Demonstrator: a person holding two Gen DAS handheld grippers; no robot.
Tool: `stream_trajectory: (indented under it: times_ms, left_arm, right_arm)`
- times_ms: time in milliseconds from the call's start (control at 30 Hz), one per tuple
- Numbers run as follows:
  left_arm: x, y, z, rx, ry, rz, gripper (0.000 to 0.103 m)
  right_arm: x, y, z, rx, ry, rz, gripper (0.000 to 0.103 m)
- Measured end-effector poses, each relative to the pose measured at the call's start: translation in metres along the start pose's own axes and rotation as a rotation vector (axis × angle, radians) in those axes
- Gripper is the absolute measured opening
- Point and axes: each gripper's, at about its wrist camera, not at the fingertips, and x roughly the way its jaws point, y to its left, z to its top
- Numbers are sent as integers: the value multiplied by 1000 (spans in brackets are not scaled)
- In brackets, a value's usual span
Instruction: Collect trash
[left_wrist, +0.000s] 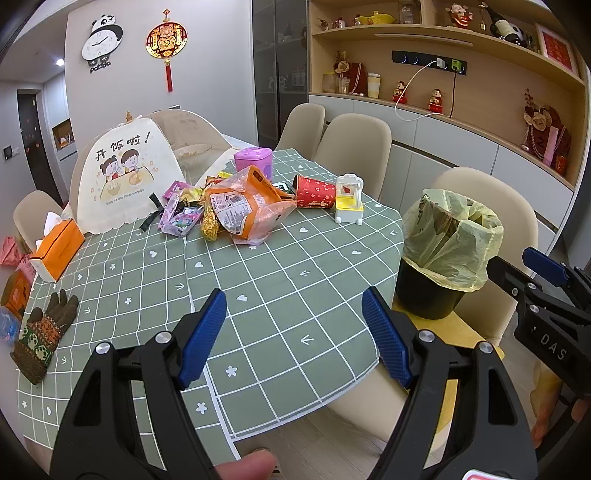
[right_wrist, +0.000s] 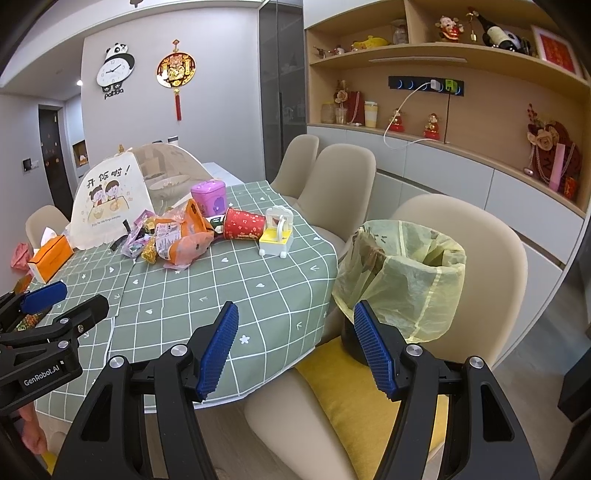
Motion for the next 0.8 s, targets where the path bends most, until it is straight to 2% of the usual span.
stream_trajectory:
  times_ms: [500, 600, 800]
  left_arm:
    - [23, 20, 3, -30, 32, -20, 72]
    - [35, 33, 7, -32, 39, -31, 72]
    - [81, 83, 23, -63, 94, -93, 73]
  right_arm:
    - [18, 15, 5, -21, 26, -11, 62]
    - [30, 23, 7, -29, 45, -9, 62]
    - [68, 48, 13, -46, 95, -7, 62]
